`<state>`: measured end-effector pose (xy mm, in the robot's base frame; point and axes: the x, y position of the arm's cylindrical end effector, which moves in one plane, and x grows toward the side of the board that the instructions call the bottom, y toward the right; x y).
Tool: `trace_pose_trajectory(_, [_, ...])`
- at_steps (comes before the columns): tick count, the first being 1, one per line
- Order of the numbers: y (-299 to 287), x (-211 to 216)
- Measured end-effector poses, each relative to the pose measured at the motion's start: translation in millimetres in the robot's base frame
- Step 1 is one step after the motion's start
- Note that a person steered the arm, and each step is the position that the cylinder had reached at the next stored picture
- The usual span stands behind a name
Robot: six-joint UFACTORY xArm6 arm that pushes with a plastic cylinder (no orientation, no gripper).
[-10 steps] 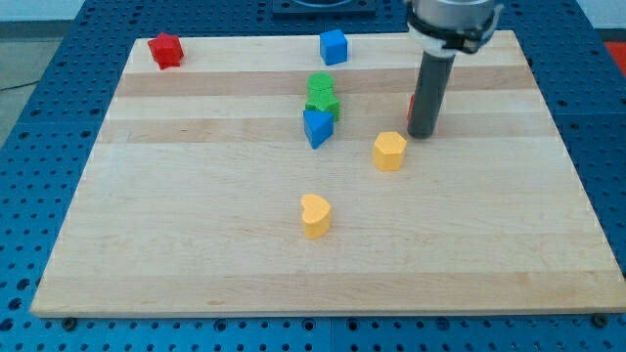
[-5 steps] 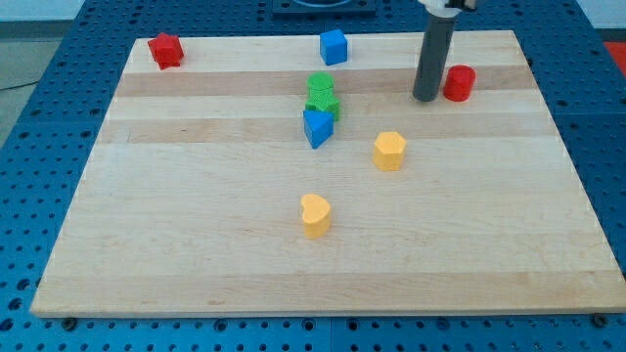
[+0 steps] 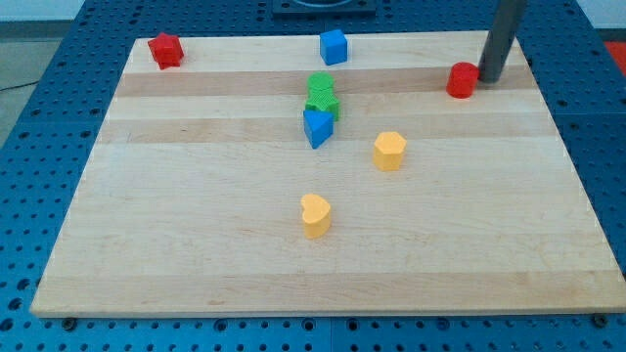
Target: Move red circle towards top right
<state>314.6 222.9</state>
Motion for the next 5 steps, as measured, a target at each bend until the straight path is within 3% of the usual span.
trace_pose_trajectory(2, [-81.5, 13.0])
trace_pose_trajectory(3, [-110.3, -4.4])
trace_pose_trajectory(5, [-75.8, -34.1])
